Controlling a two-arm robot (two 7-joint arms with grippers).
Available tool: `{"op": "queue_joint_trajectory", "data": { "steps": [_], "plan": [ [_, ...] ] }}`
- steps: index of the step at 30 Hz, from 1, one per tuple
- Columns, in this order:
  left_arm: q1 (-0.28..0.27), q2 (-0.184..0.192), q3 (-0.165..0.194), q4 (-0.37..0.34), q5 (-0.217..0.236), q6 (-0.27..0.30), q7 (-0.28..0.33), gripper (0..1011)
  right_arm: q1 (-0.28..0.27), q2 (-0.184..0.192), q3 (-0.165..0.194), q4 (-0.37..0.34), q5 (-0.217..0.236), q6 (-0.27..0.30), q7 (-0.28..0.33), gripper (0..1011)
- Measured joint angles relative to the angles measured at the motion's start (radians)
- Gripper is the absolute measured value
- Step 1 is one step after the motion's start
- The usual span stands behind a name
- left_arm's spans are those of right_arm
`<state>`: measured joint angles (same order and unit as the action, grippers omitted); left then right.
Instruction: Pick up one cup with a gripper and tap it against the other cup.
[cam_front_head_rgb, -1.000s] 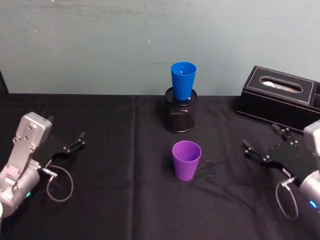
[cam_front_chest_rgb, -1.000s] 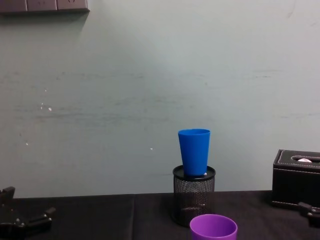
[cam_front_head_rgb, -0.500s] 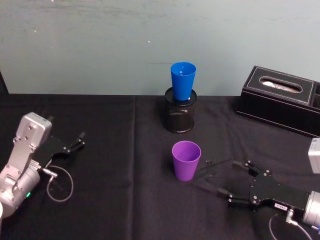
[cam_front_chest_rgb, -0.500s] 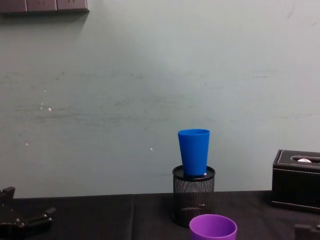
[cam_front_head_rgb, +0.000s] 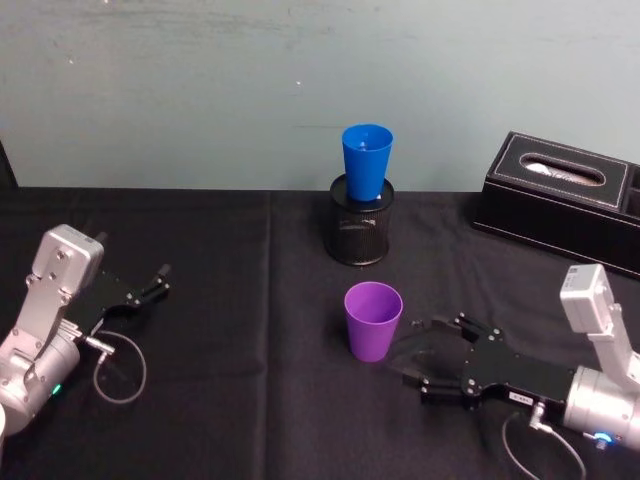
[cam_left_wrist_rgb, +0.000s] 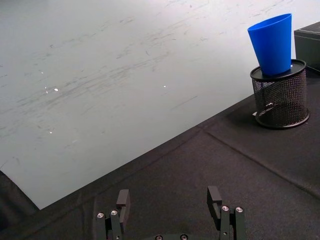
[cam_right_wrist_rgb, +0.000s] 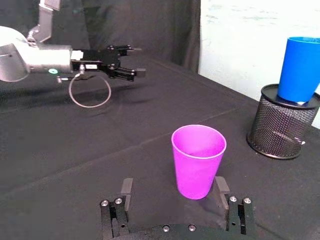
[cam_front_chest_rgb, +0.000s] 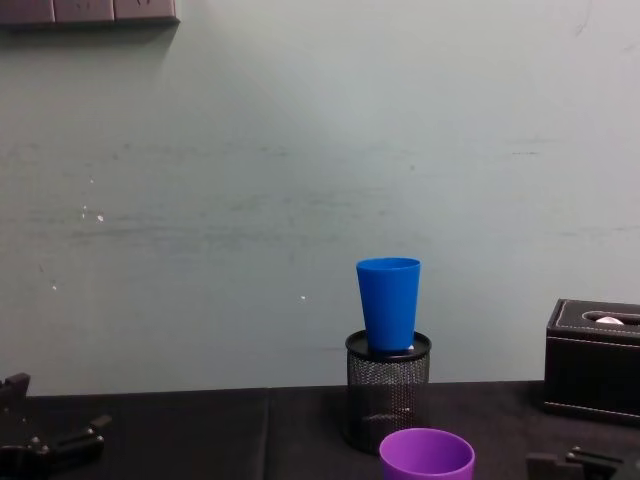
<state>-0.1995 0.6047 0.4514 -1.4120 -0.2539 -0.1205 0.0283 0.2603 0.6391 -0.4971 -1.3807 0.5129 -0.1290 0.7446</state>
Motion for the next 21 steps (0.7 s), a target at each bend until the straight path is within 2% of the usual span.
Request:
{"op": "queue_joint_trajectory", "data": {
  "steps": [10, 21],
  "plan": [
    [0.0, 0.0, 0.0, 0.0, 0.0, 0.0, 0.0, 1012, 0.059, -0.072, -0.017, 0.082, -0.045, 0.003, -0.016, 1003],
    [0.0, 0.0, 0.0, 0.0, 0.0, 0.0, 0.0, 1011, 0.1, -0.125, -0.032, 0.147, -0.078, -0.001, -0.02, 1003]
  ]
}}
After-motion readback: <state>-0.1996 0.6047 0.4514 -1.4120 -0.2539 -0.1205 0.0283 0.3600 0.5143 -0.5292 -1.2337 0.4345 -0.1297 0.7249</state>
